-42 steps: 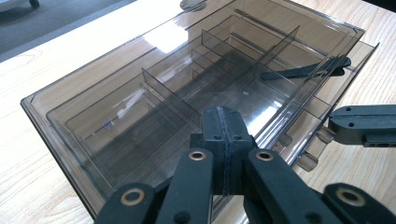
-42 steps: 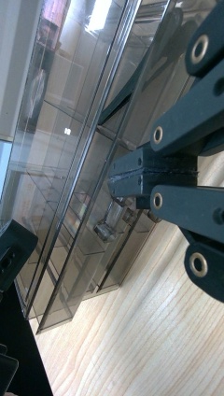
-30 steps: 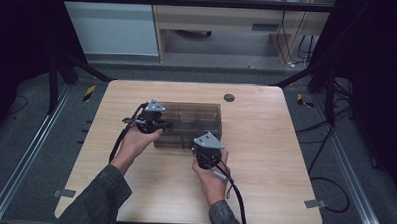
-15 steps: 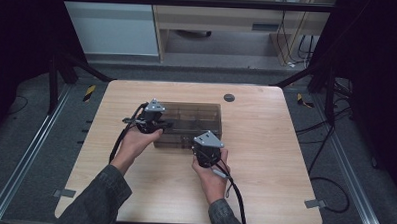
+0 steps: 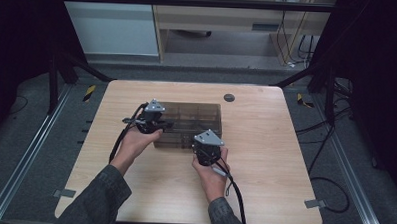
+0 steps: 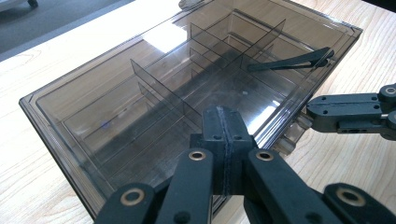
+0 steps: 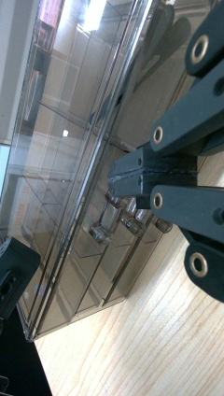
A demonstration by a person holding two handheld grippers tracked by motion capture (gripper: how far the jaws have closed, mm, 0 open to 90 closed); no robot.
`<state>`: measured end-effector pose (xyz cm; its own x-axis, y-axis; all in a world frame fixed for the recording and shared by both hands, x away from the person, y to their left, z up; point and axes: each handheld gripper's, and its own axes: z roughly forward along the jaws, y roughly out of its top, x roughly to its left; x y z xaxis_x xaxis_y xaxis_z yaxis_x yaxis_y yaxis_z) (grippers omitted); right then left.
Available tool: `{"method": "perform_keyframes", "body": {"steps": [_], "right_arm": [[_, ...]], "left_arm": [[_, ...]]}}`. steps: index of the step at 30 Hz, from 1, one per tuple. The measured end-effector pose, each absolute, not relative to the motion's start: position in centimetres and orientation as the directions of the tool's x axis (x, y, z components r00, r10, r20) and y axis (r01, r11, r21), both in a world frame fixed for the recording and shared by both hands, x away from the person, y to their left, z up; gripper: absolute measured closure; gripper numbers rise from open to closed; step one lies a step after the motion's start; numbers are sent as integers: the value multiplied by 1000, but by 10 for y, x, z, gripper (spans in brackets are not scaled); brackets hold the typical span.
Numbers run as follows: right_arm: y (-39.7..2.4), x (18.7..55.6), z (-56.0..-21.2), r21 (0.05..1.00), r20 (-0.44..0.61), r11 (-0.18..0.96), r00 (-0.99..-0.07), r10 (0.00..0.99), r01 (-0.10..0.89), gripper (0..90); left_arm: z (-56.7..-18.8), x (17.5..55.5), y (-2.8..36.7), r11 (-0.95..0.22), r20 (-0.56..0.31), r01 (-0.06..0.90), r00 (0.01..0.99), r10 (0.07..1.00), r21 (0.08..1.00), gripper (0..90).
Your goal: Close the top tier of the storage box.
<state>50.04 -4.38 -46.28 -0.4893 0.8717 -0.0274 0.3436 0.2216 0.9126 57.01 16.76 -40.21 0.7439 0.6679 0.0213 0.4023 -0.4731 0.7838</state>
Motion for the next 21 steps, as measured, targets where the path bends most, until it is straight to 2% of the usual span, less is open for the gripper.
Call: {"method": "perform_keyframes", "body": {"steps": [21], "right_arm": [[-44,502,-463,913,-18,213,-485,874,349,900]], "left_arm": [[-403,569,166,-467,17,402,743,669,787,892]]}}
